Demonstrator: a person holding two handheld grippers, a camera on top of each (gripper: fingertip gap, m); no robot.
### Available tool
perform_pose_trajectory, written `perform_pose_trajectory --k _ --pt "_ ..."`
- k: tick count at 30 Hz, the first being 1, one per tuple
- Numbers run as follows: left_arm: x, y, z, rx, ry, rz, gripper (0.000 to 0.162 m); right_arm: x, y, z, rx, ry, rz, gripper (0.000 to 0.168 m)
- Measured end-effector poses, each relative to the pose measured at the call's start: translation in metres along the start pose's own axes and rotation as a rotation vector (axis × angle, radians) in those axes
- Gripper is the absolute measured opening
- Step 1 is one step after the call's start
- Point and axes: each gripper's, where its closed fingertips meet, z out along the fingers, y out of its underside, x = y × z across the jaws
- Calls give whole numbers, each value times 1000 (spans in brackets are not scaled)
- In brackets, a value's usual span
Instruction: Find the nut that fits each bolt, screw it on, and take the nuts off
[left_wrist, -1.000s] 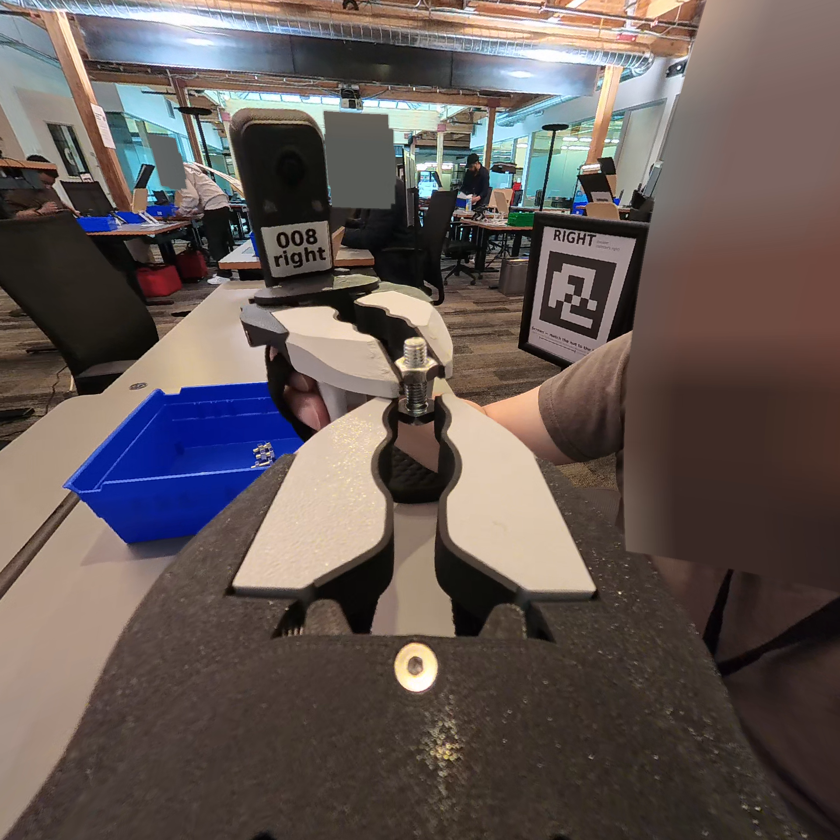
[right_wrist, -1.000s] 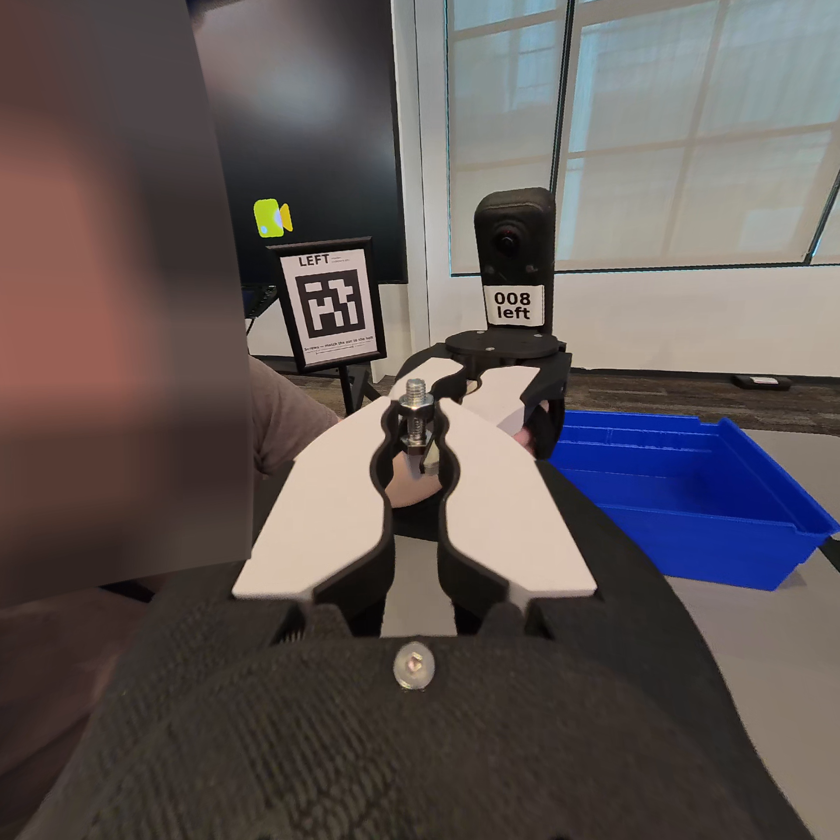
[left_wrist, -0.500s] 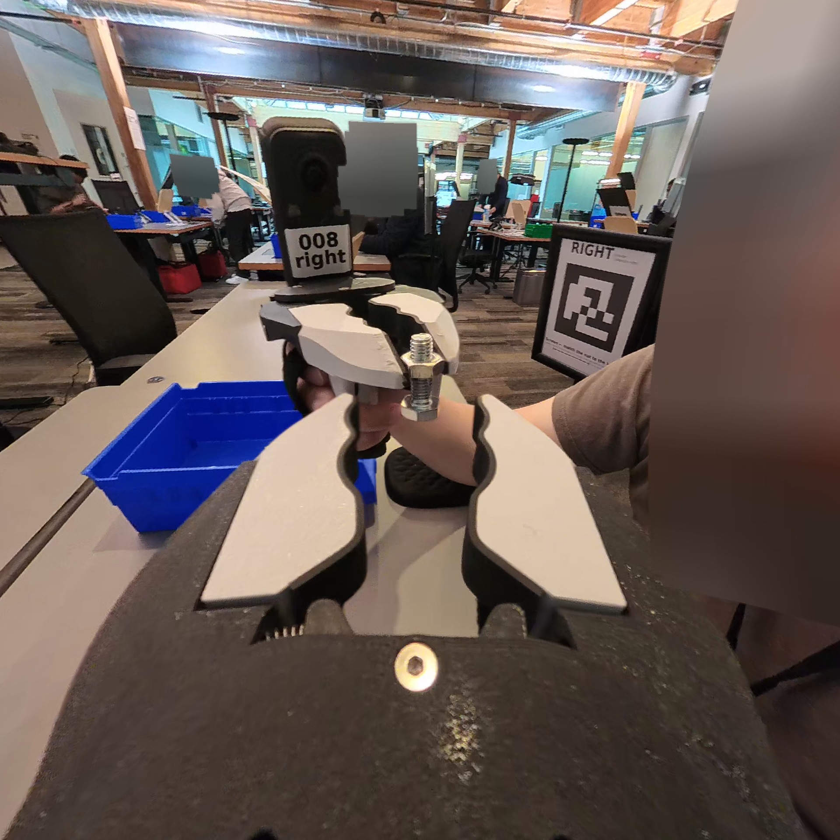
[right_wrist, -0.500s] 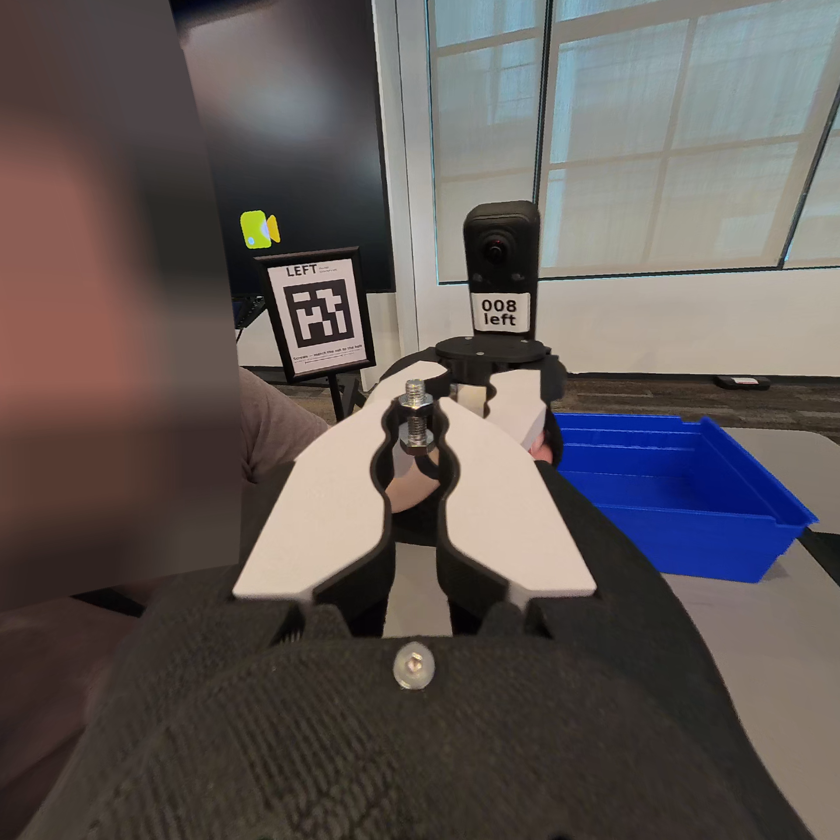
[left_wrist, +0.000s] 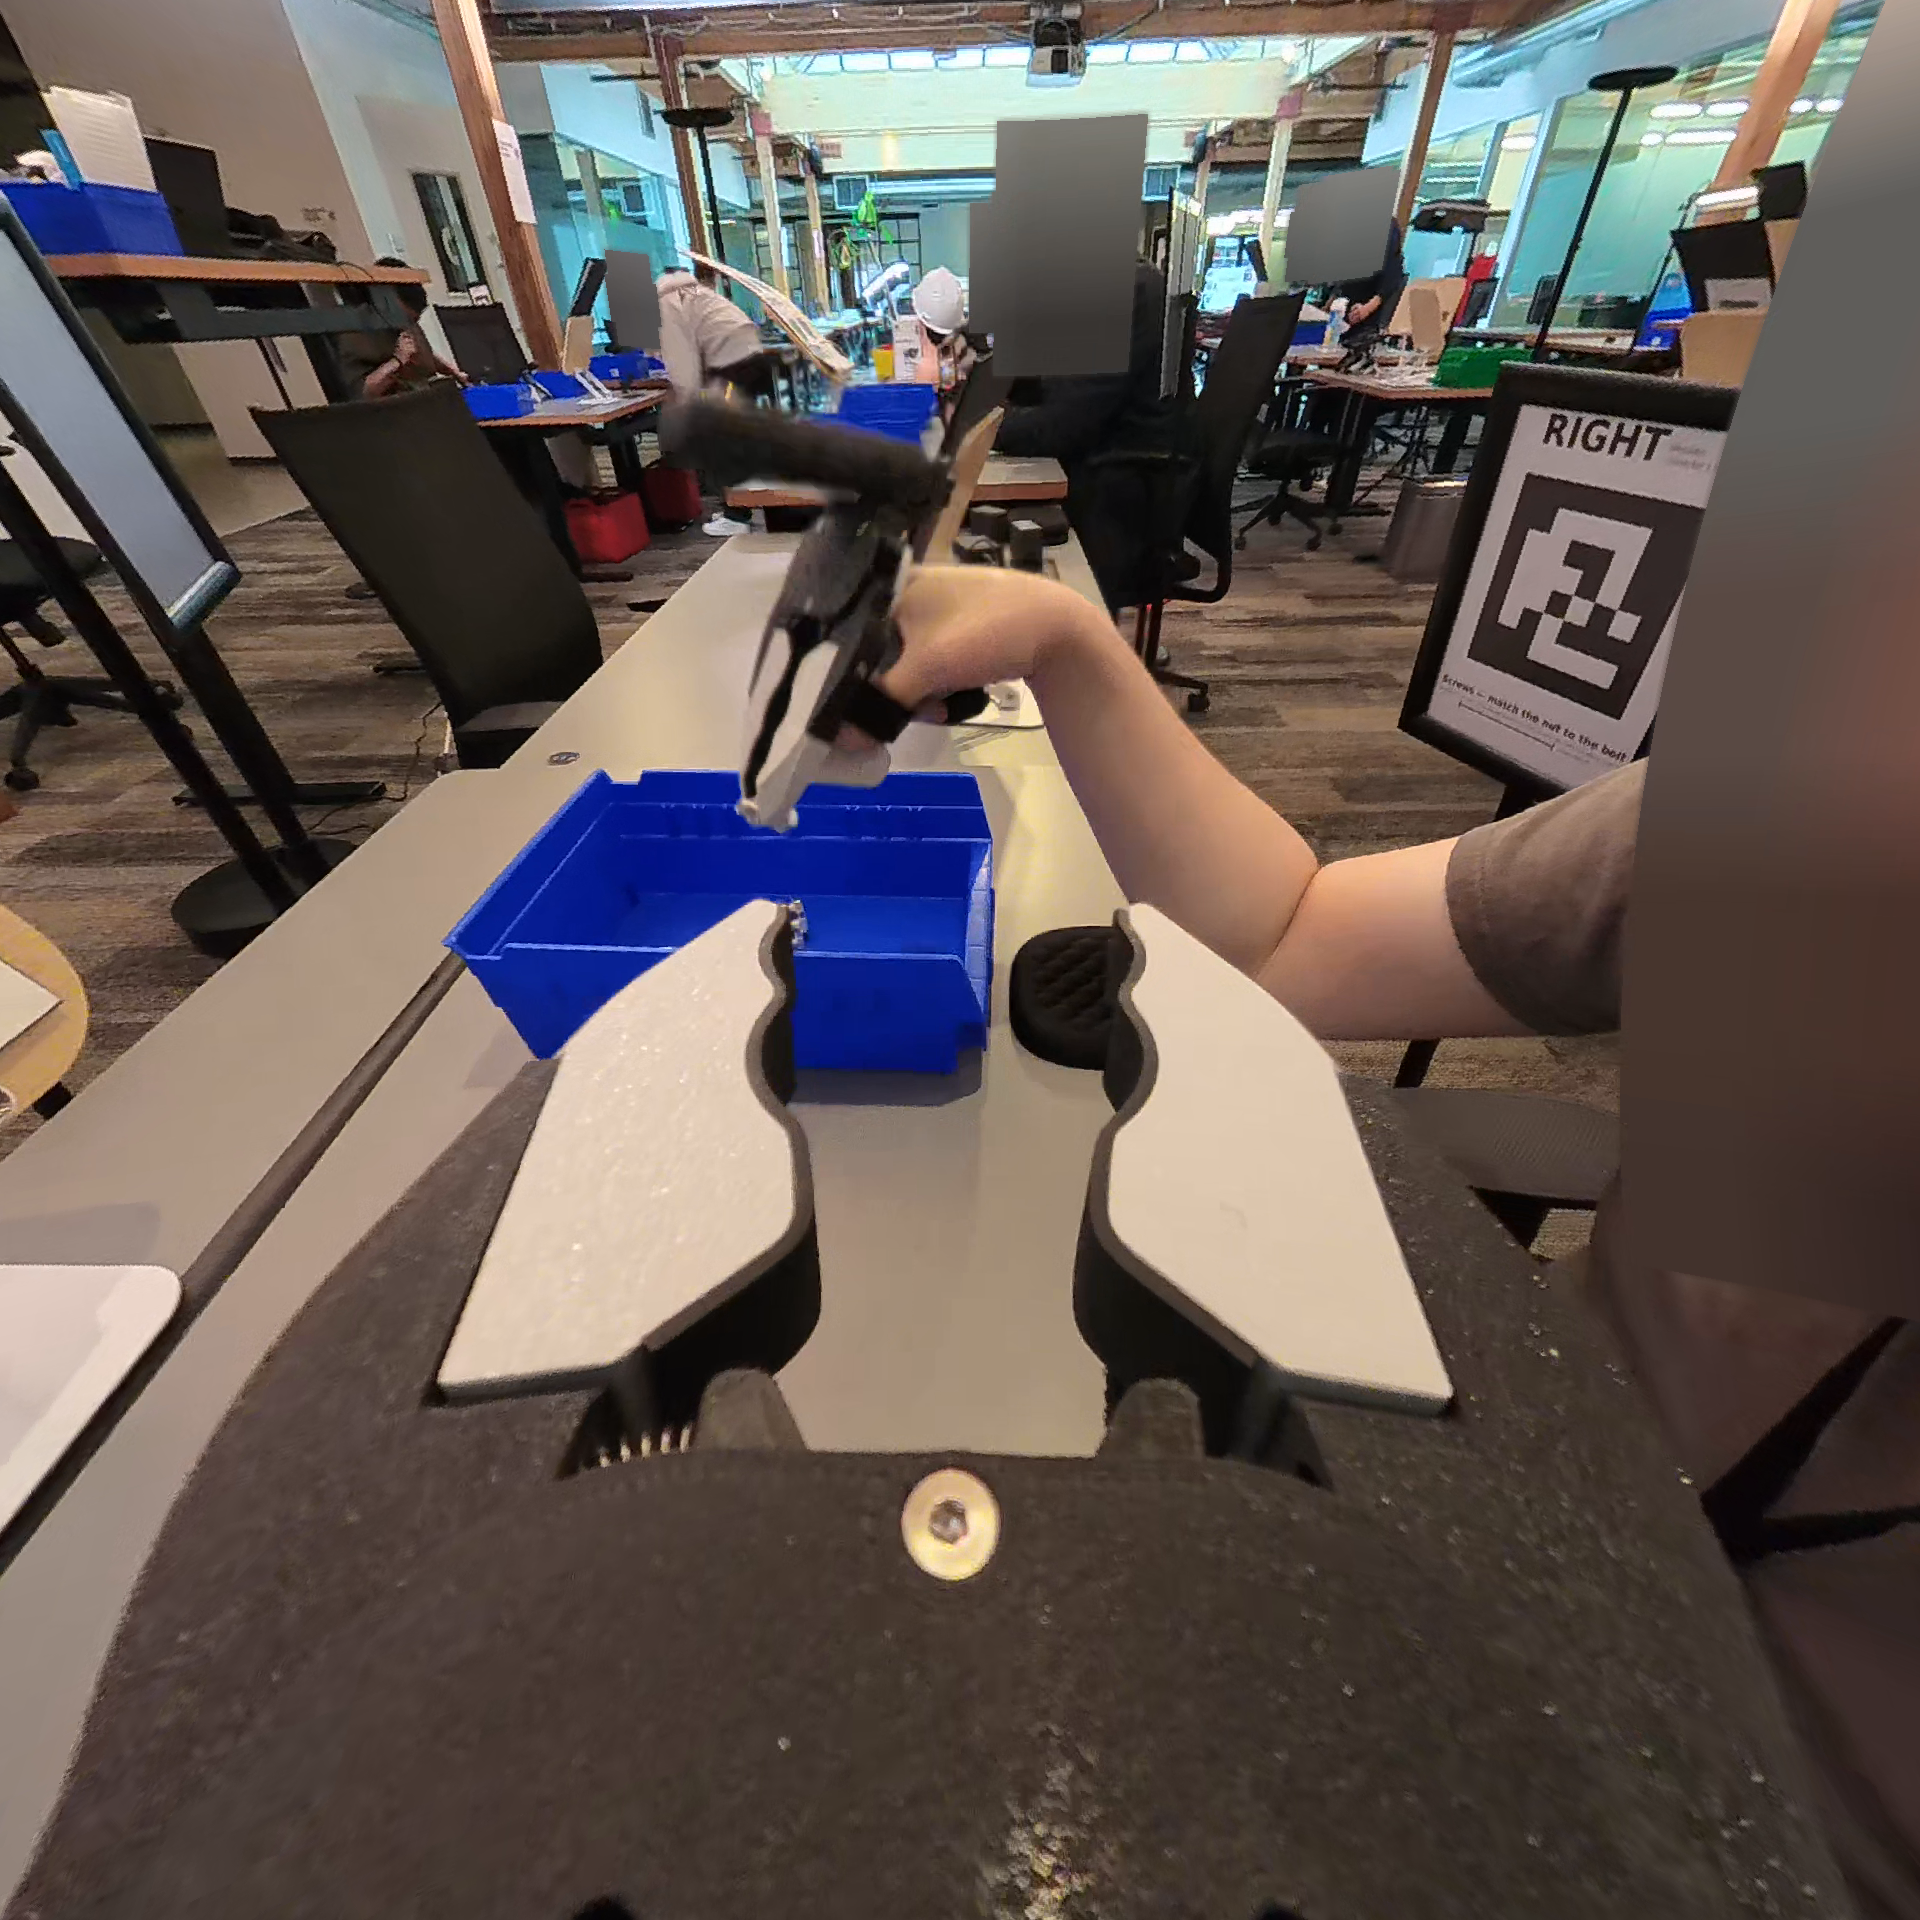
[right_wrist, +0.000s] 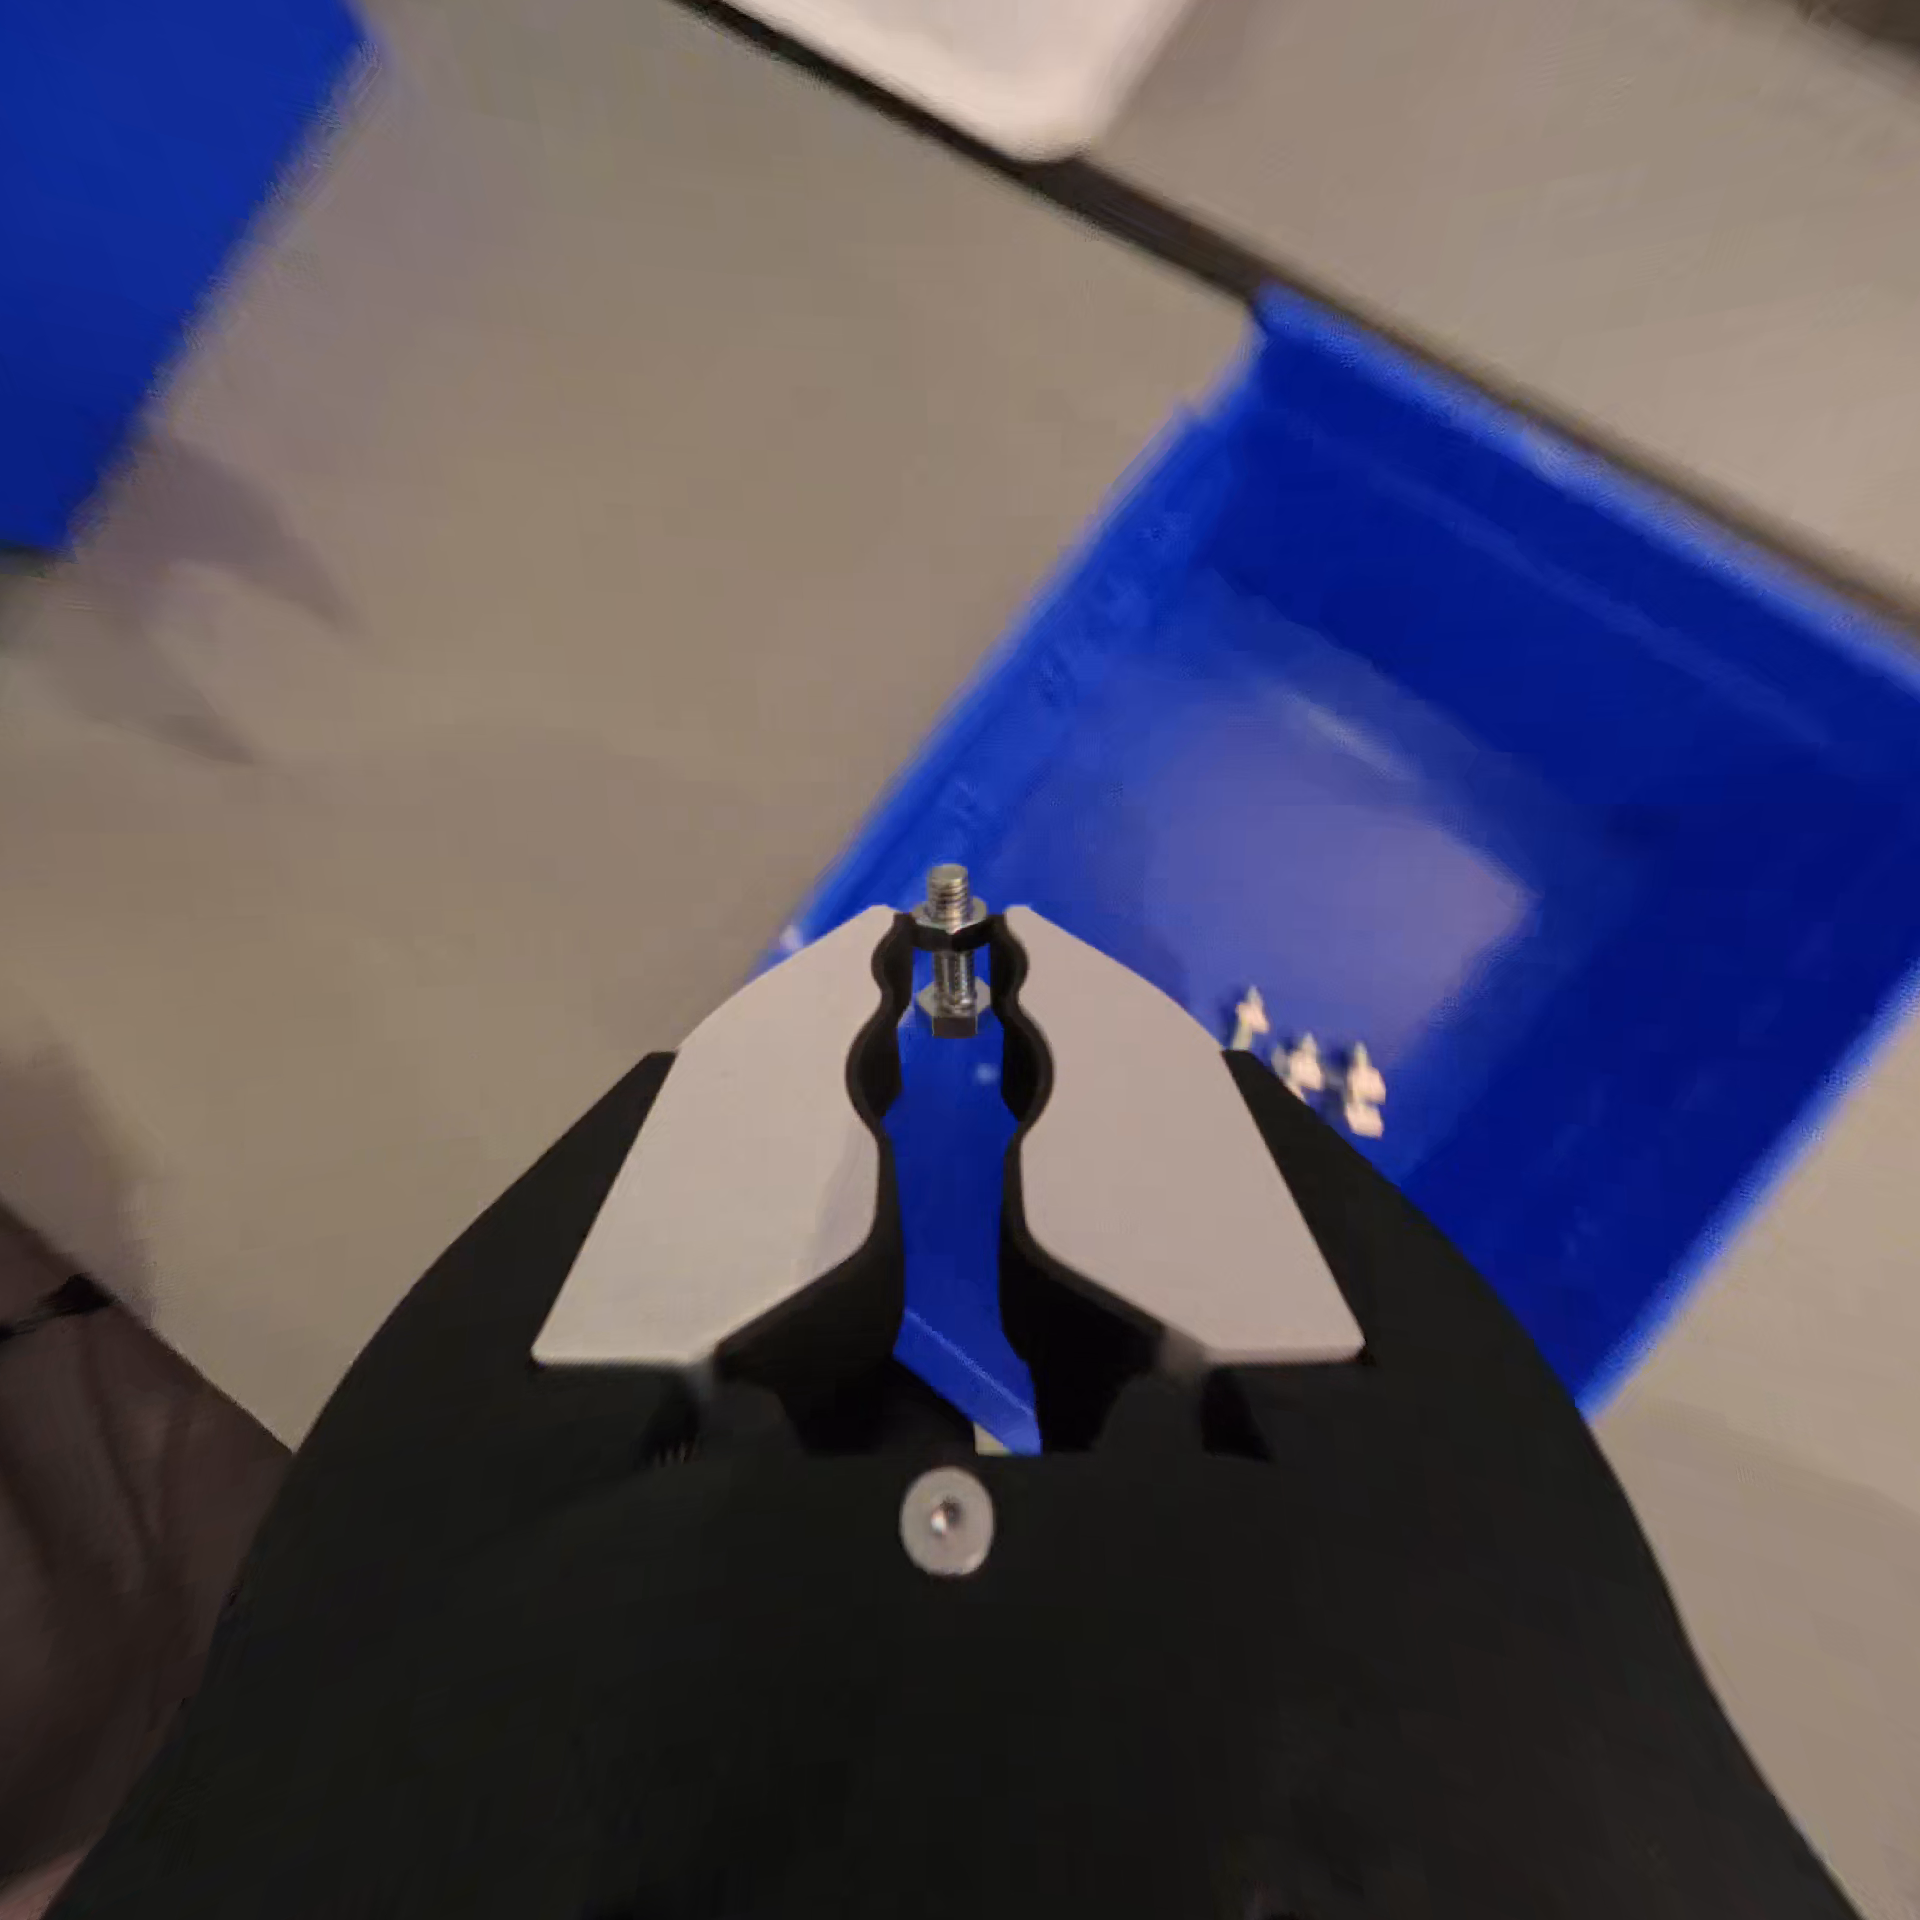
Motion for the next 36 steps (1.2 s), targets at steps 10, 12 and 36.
perform_pose_trajectory --k 10,12,36 --pt "2 -1 -6 -13 -8 1 53 73 83 86 -419 65 290 16" --pt "1 0 -4 -20 -5 -1 53 79 90 91 -460 97 295 16" --pt "-10 0 -25 -103 -138 4 50 89 81 75 -415 173 262 28"
